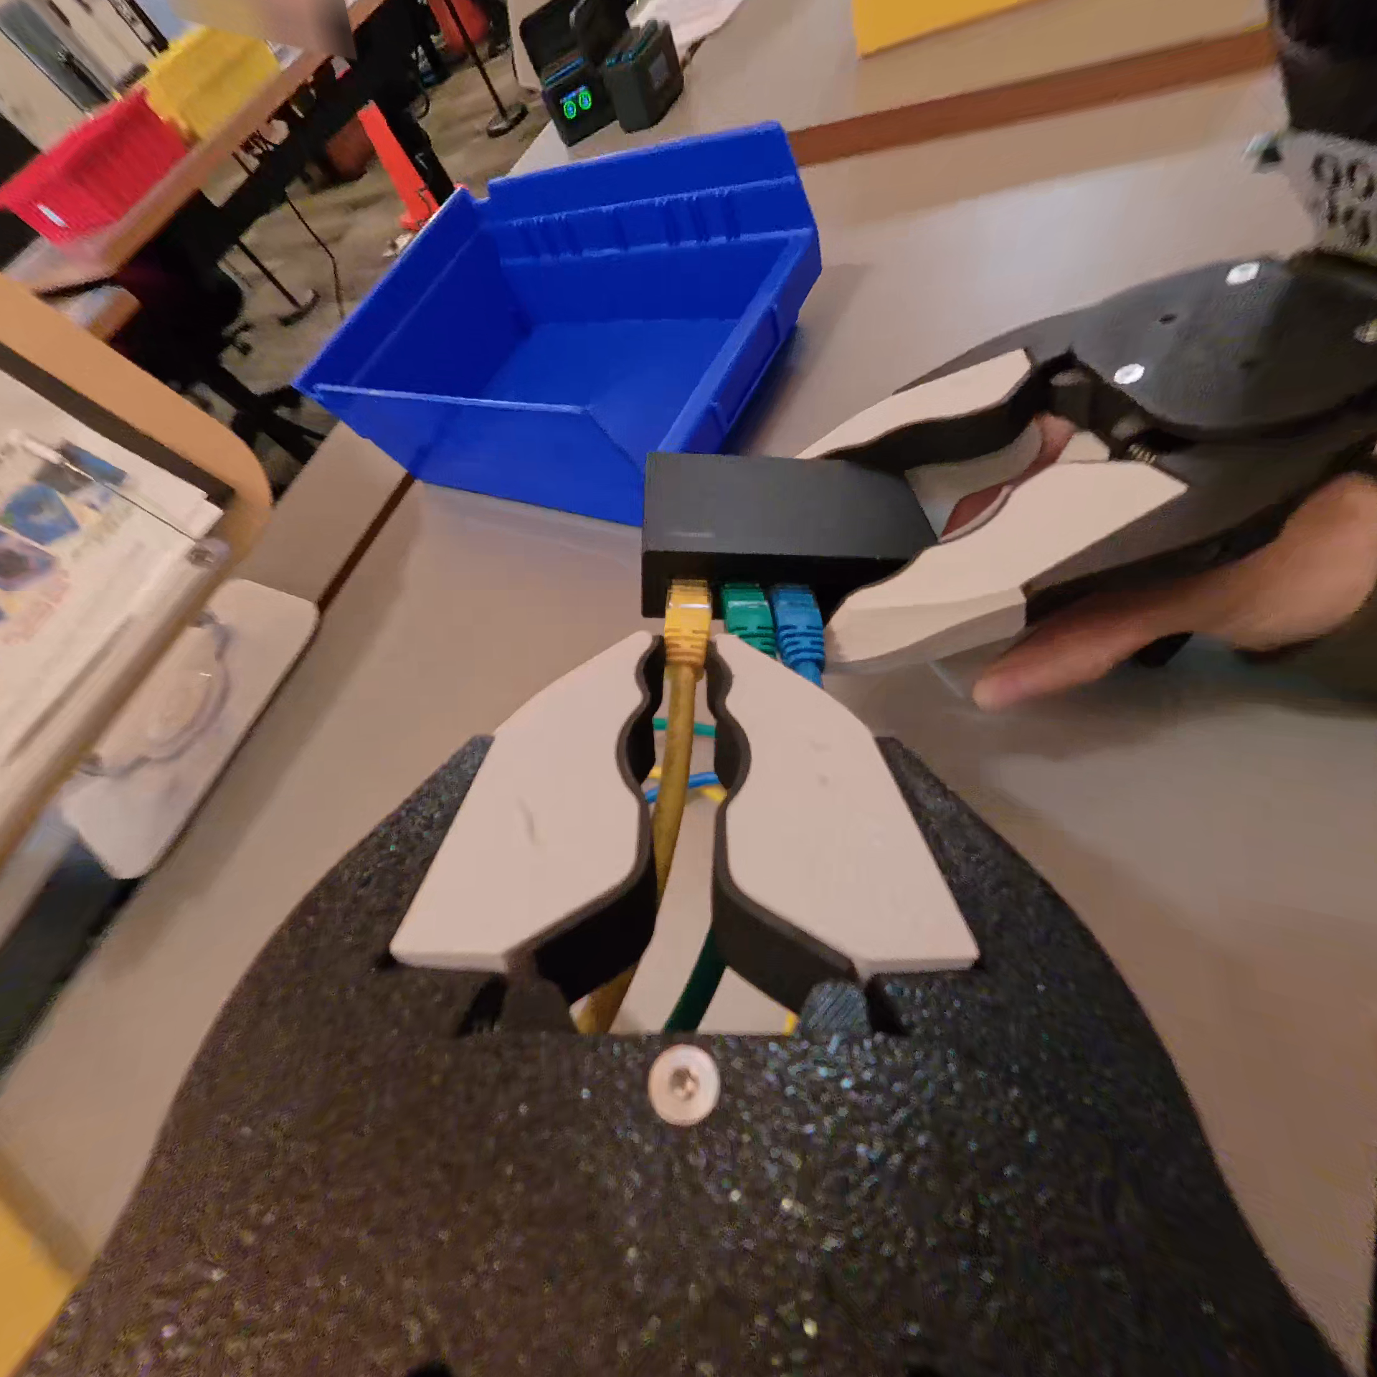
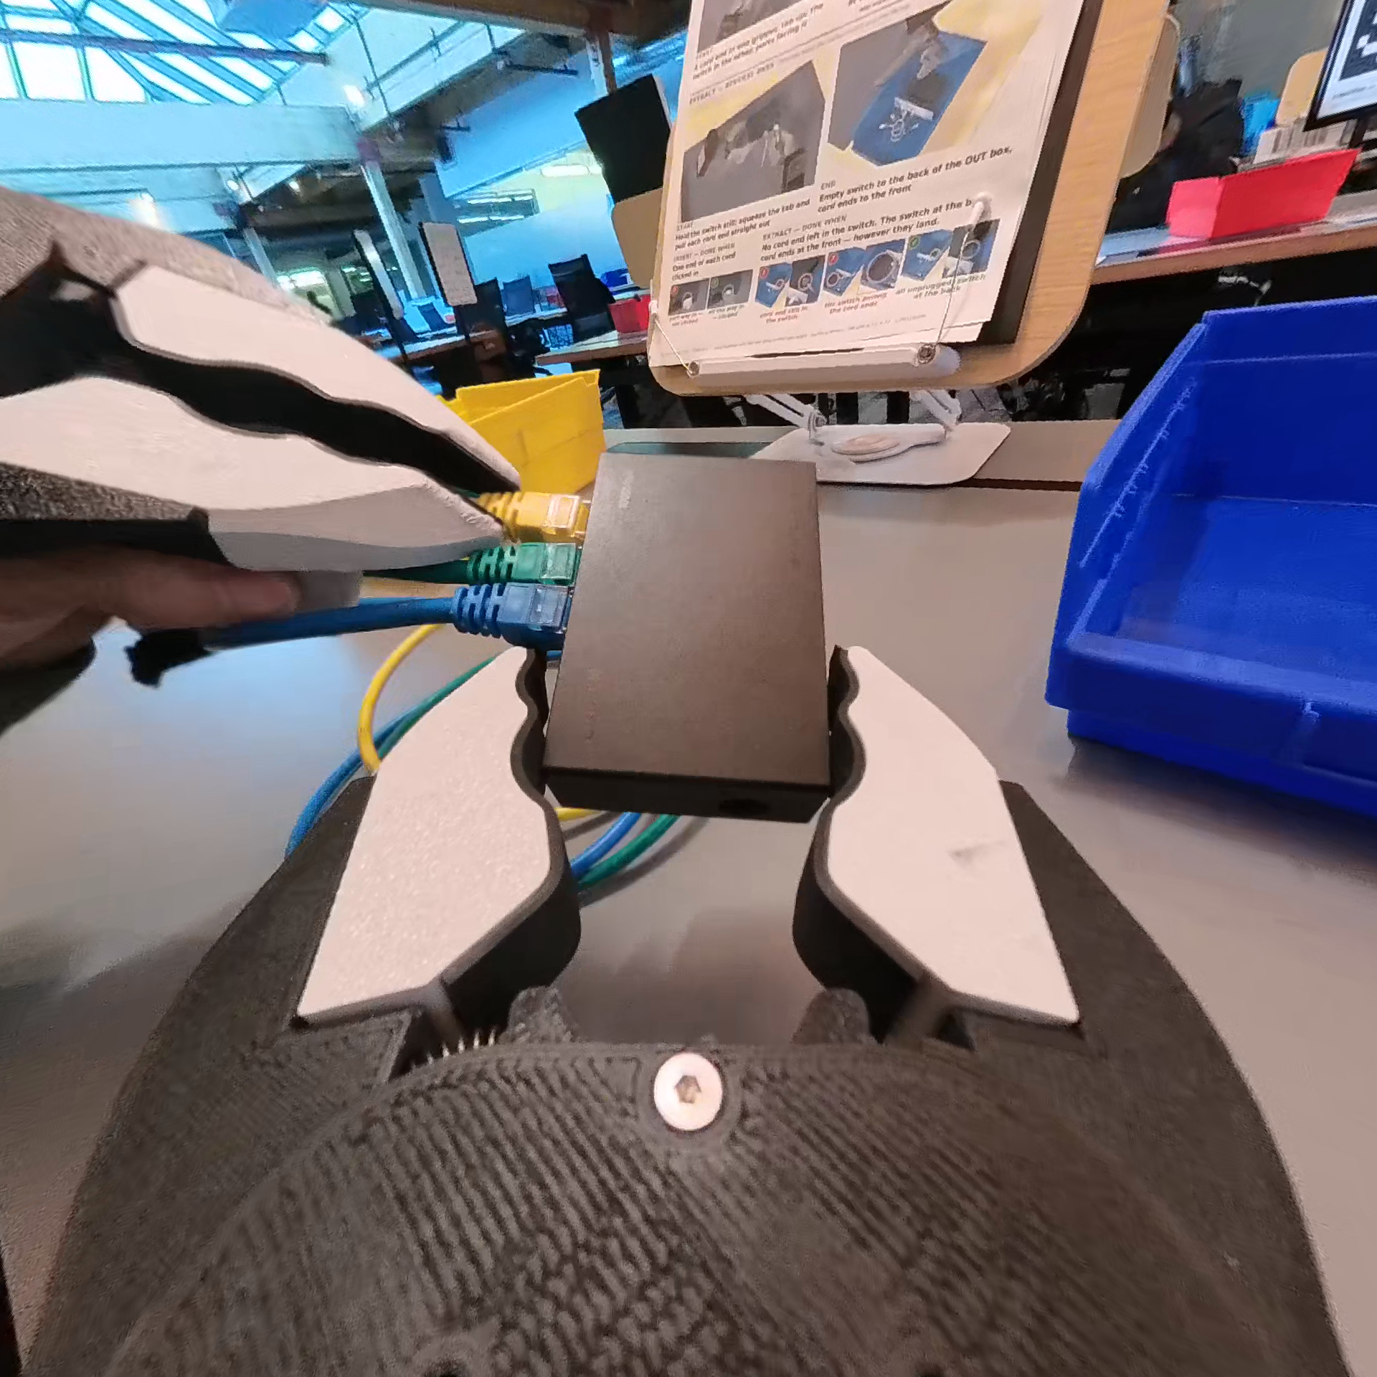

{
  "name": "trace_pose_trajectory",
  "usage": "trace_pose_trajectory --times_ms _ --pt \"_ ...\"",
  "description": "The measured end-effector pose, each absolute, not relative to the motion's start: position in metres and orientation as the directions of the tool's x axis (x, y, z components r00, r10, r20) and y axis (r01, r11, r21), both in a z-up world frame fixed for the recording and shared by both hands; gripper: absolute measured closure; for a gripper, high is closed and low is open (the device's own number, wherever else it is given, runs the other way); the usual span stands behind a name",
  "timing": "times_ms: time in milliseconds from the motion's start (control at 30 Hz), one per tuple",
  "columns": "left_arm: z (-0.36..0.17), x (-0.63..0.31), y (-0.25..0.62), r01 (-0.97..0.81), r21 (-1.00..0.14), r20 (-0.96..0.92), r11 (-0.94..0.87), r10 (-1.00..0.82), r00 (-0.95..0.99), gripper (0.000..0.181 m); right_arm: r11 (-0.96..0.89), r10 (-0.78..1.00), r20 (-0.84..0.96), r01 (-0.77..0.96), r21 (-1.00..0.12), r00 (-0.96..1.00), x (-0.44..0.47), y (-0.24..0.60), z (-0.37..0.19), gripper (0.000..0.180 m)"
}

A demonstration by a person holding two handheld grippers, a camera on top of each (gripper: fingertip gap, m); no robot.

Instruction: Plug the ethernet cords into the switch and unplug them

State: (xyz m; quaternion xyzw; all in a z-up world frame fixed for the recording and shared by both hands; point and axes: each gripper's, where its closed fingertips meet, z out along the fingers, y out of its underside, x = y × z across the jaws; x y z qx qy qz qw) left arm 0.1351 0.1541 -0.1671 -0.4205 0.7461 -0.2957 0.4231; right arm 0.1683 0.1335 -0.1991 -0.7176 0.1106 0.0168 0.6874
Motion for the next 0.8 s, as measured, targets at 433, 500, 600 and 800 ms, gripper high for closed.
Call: trace_pose_trajectory --times_ms 433,500,600,800 --pt "-0.167 0.12 0.157 -0.361 -0.807 -0.379 0.467 -0.879 -0.289 0.176 -0.033 -0.116 -0.146 -0.151 -0.988 0.982 0.163 0.134 -0.198 0.106" --pt "-0.165 0.121 0.156 -0.354 -0.837 -0.334 0.418 -0.901 -0.276 0.176 -0.02 -0.099 -0.163 -0.166 -0.986 0.982 0.162 0.133 -0.197 0.106" --pt "-0.164 0.123 0.155 -0.329 -0.876 -0.281 0.353 -0.927 -0.249 0.176 0.003 -0.099 -0.202 -0.203 -0.979 0.974 0.161 0.134 -0.195 0.106" --pt "-0.167 0.123 0.16 -0.329 -0.877 -0.29 0.35 -0.932 -0.219 0.176 -0.028 -0.102 -0.187 -0.191 -0.981 0.977 0.159 0.138 -0.198 0.106"
